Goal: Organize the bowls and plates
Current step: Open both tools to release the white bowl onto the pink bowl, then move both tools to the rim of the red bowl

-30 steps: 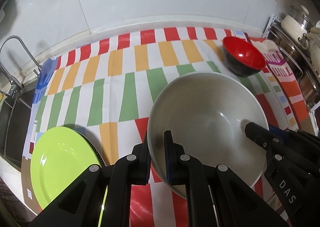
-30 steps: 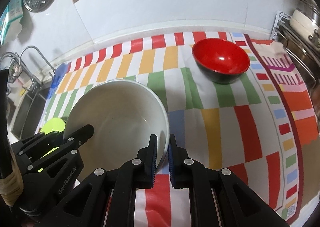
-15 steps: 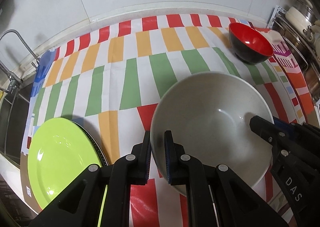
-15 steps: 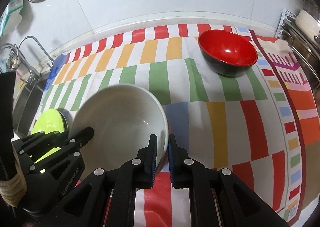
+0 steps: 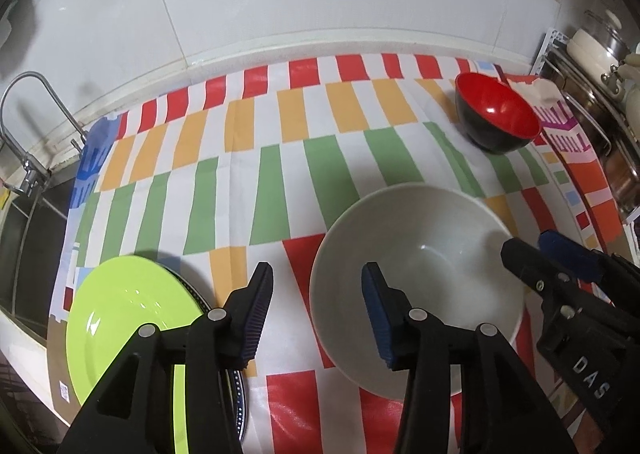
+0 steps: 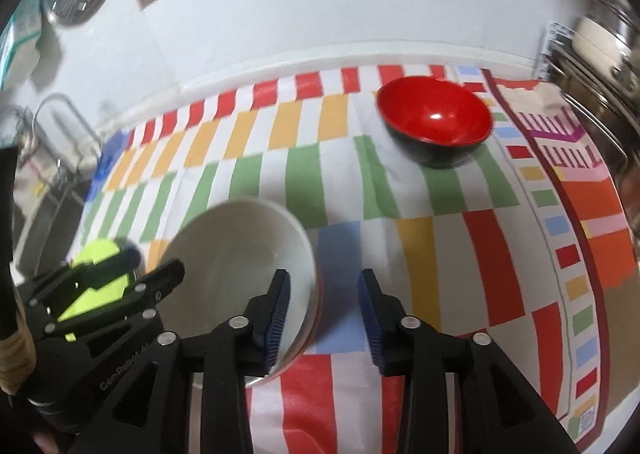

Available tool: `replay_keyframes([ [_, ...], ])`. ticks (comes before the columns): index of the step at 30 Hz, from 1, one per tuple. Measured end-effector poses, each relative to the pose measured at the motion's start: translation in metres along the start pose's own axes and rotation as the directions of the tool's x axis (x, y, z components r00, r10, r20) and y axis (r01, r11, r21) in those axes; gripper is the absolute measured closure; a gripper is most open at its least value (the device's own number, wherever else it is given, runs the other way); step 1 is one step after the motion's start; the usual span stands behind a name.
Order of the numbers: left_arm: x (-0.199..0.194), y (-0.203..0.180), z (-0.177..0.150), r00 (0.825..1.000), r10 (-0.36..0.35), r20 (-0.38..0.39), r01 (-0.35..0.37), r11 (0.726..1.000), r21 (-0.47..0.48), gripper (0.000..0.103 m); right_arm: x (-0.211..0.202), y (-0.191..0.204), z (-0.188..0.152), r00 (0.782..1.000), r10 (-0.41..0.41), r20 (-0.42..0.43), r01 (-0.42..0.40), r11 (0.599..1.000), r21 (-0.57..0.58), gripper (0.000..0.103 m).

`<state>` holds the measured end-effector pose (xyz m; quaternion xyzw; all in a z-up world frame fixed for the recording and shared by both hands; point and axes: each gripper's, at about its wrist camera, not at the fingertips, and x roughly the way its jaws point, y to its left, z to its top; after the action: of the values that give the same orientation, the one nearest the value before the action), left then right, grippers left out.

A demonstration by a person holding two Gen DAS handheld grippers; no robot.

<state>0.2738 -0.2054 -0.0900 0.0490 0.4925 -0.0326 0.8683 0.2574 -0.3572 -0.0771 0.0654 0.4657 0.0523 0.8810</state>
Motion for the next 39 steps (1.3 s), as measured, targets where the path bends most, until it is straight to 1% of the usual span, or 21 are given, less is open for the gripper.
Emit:
replay_keyframes([
  [2, -0.003, -0.001, 0.004, 1.000, -0.004, 0.013, 0.004, 1.000, 0.003, 0.054, -0.006, -0.006, 0.002, 0.999, -0.011, 0.045, 0.009, 0.999, 0.033, 0.051],
  [4, -0.006, -0.003, 0.009, 1.000, -0.009, 0.027, 0.008, 1.000, 0.010, 0.050, -0.011, -0.010, 0.004, 0.996, -0.043, 0.083, 0.040, 0.998, 0.046, 0.045],
  [5, -0.007, -0.005, 0.012, 0.999, -0.011, 0.035, 0.010, 1.000, 0.017, 0.050, -0.013, -0.012, 0.006, 0.993, -0.061, 0.099, 0.056, 0.997, 0.047, 0.044],
  [8, -0.010, -0.010, 0.021, 0.998, -0.022, 0.054, 0.020, 0.999, 0.035, 0.048, -0.016, -0.018, 0.011, 0.987, -0.101, 0.122, 0.098, 0.995, 0.030, 0.044],
  [10, -0.011, -0.014, 0.030, 0.997, -0.041, 0.066, 0.038, 0.998, 0.057, 0.046, -0.017, -0.023, 0.017, 0.988, -0.101, 0.117, 0.097, 0.995, 0.034, 0.044],
  [12, -0.013, -0.019, 0.038, 0.995, -0.055, 0.079, 0.049, 0.996, 0.077, 0.045, -0.019, -0.030, 0.022, 0.990, -0.086, 0.114, 0.080, 0.995, 0.052, 0.044],
  [14, -0.015, -0.026, 0.048, 0.993, -0.059, 0.101, 0.049, 0.993, 0.107, 0.043, -0.021, -0.036, 0.029, 0.989, -0.084, 0.120, 0.077, 0.995, 0.065, 0.044],
  [17, -0.015, -0.034, 0.063, 0.990, -0.067, 0.124, 0.049, 0.989, 0.141, 0.040, -0.023, -0.041, 0.038, 0.986, -0.102, 0.133, 0.094, 0.993, 0.066, 0.044],
  [20, -0.012, -0.041, 0.077, 0.988, -0.083, 0.132, 0.061, 0.984, 0.167, 0.038, -0.020, -0.047, 0.046, 0.986, -0.120, 0.118, 0.112, 0.991, 0.071, 0.044],
  [28, 0.005, -0.063, 0.114, 0.983, -0.129, 0.131, 0.095, 0.967, 0.235, 0.038, -0.014, -0.064, 0.072, 0.978, -0.172, 0.120, 0.162, 0.983, 0.086, 0.044],
  [32, 0.020, -0.075, 0.129, 0.981, -0.157, 0.110, 0.124, 0.957, 0.263, 0.038, -0.009, -0.073, 0.085, 0.974, -0.190, 0.126, 0.180, 0.980, 0.087, 0.044],
  [39, 0.051, -0.099, 0.152, 0.982, -0.173, 0.074, 0.142, 0.938, 0.315, 0.038, 0.009, -0.094, 0.102, 0.971, -0.212, 0.108, 0.202, 0.974, 0.100, 0.044],
])
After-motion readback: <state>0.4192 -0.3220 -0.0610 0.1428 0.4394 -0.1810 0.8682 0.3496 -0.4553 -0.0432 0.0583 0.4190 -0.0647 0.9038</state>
